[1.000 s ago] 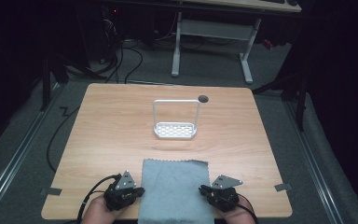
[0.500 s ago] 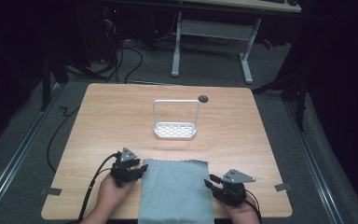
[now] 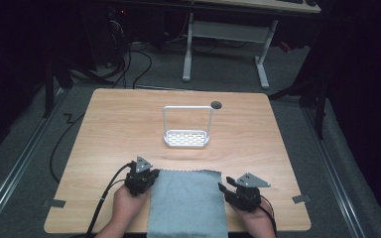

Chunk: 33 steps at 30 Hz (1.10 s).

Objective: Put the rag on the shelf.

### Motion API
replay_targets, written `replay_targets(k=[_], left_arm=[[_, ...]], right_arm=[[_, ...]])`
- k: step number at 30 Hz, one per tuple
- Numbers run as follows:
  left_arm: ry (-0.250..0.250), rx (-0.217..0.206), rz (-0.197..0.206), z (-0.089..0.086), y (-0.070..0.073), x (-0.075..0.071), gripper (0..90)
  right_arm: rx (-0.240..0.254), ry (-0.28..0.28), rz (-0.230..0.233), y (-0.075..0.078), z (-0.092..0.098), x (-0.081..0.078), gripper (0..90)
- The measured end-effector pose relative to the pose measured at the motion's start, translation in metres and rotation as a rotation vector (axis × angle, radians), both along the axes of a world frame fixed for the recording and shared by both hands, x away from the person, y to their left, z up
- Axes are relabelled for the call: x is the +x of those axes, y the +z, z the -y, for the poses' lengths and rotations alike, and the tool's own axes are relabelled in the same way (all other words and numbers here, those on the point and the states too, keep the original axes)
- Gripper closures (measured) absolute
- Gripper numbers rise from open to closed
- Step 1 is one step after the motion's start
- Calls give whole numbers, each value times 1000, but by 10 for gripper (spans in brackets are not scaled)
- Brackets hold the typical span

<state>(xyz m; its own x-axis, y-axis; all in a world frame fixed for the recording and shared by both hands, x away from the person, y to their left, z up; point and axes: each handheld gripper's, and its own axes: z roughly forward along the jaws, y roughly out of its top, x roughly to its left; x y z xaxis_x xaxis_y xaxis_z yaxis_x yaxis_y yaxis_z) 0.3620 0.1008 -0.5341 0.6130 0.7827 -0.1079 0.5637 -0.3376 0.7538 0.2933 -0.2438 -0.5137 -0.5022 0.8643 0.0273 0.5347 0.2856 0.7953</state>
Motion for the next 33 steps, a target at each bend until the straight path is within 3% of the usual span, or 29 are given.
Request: replay_targets(k=[1,3,5,8,9,10,11,14,22,23,25,30,33], left_arm=[[-3,-12,-4,-1,0,1,894],[-5,-20,-9,-2,-1,1,893],[-10,-20,-8,-2,-1,0,893],[-16,-21,-7,-2,-1,0,893],[-18,-30,-13,-3,-1,0,895],[-18,-30,-13,-3,-1,0,895],[-16,-34,-17,-4,-1,0,897],[-17,-45,-20,-5,-1,0,899],[-12,-126,23,-14,9,-5,899],[-11,-138,35,-15,11,-7,899],[-7,-158,59,-17,16,-9,899],[2,-202,104,-20,26,-14,900],[5,-221,159,-22,36,-18,900]], right_arm=[[-4,-19,-27,-3,-4,16,556],[-4,-24,-39,-4,-6,21,556],[-22,-33,-47,-8,-12,37,563],[-54,-39,-92,-14,-21,50,669],[-80,-31,-73,-15,-25,49,747],[-80,-31,-73,-15,-25,49,747],[-79,-45,-49,-15,-26,45,835],[-82,-38,-25,-16,-25,43,891],[-36,-22,14,-12,-24,37,894],[-10,-22,31,-9,-22,35,894],[3,-27,35,-7,-22,33,894],[37,-26,99,7,-20,26,895],[55,-24,133,16,-21,23,895]])
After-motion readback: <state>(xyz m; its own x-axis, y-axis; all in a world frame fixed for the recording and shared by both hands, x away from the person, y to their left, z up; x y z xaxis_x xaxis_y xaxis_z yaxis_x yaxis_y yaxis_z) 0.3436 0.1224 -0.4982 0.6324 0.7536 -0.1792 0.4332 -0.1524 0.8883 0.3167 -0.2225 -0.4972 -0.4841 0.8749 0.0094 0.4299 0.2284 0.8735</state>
